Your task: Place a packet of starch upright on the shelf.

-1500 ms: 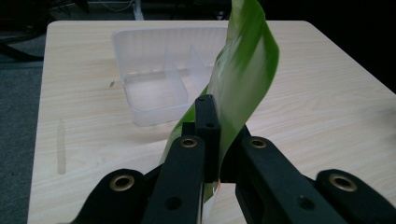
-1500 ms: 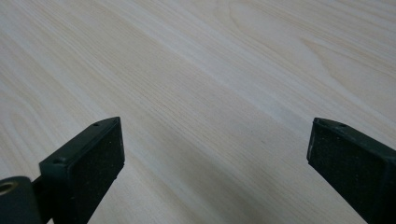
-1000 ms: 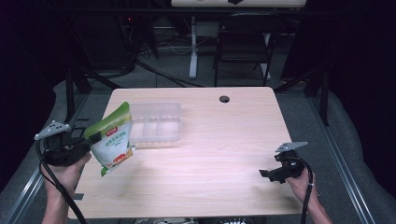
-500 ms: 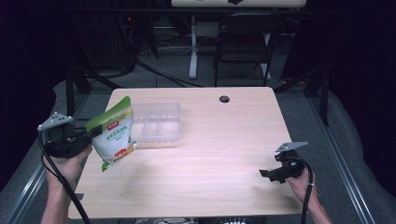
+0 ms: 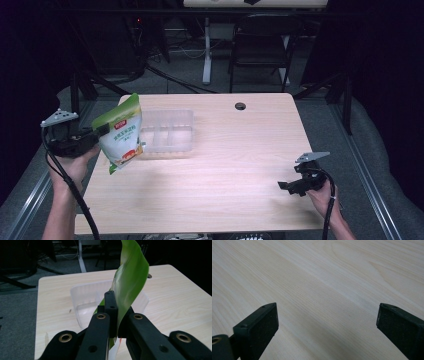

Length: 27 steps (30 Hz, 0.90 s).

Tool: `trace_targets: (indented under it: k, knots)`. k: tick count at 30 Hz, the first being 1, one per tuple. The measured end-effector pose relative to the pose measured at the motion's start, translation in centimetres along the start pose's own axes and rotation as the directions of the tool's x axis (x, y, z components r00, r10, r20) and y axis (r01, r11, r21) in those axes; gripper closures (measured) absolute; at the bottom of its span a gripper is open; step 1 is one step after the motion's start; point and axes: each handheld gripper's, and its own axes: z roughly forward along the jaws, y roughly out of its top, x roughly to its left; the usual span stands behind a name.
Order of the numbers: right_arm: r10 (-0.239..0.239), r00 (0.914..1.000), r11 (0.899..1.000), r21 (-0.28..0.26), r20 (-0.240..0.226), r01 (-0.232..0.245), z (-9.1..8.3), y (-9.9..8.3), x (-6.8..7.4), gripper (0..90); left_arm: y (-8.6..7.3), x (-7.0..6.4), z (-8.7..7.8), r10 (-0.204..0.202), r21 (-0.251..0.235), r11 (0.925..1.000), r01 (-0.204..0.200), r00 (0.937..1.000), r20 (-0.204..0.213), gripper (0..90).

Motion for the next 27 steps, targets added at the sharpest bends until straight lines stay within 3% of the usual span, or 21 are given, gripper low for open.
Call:
trace_targets:
  k: [10, 27]
  knots:
    - [-0.003, 1.0000, 1.000, 0.001, 0.004, 0.003, 0.0, 0.0, -0.1, 3.4, 1.9, 0.1, 0.6, 0.008, -0.031, 0.9995, -0.009, 0.9995, -0.032, 90.0]
    - [-0.002, 1.0000, 1.000, -0.001, 0.008, 0.002, 0.0, 0.0, -0.1, 3.4, 3.4, 0.6, 3.1, -0.017, -0.042, 0.9990, 0.015, 0.9986, -0.050, 90.0]
